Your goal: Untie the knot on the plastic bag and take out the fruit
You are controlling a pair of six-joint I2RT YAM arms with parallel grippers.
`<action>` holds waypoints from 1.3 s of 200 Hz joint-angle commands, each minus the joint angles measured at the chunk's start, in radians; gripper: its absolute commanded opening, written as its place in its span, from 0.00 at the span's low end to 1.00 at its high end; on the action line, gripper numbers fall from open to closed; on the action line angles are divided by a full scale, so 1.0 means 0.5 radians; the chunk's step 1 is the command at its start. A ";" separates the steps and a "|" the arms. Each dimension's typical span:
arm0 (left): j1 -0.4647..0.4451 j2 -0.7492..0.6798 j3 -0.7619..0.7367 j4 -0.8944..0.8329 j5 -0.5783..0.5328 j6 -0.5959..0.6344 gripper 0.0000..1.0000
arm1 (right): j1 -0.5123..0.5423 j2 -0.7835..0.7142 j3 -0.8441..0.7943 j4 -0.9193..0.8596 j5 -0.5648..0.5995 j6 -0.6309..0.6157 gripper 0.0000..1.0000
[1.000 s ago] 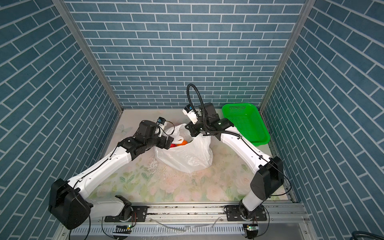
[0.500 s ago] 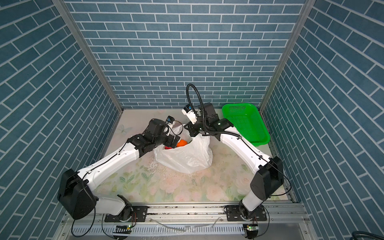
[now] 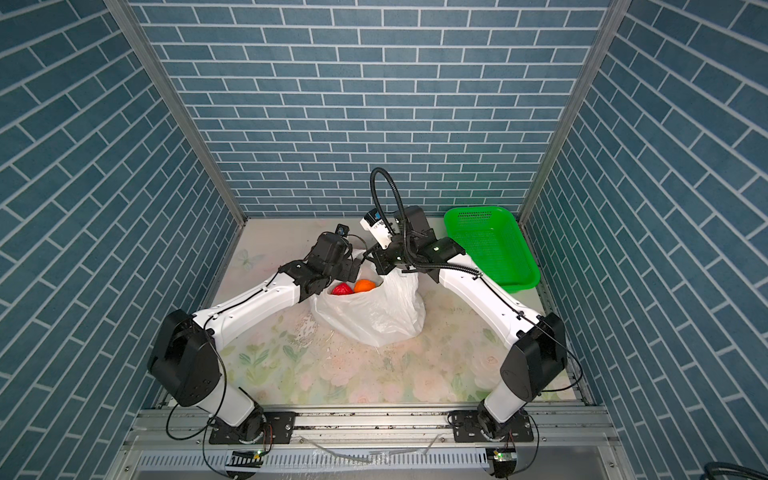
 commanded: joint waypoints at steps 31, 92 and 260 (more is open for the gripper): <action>0.236 -0.150 -0.175 -0.211 -0.107 -0.050 0.93 | 0.018 -0.087 -0.013 -0.018 -0.029 -0.038 0.00; 0.350 -0.315 -0.318 -0.189 0.098 0.030 0.39 | 0.018 -0.021 0.038 -0.010 -0.059 -0.048 0.00; 0.330 -0.577 -0.303 -0.484 0.855 -0.598 0.00 | 0.124 -0.063 0.325 -0.711 -0.057 0.249 0.57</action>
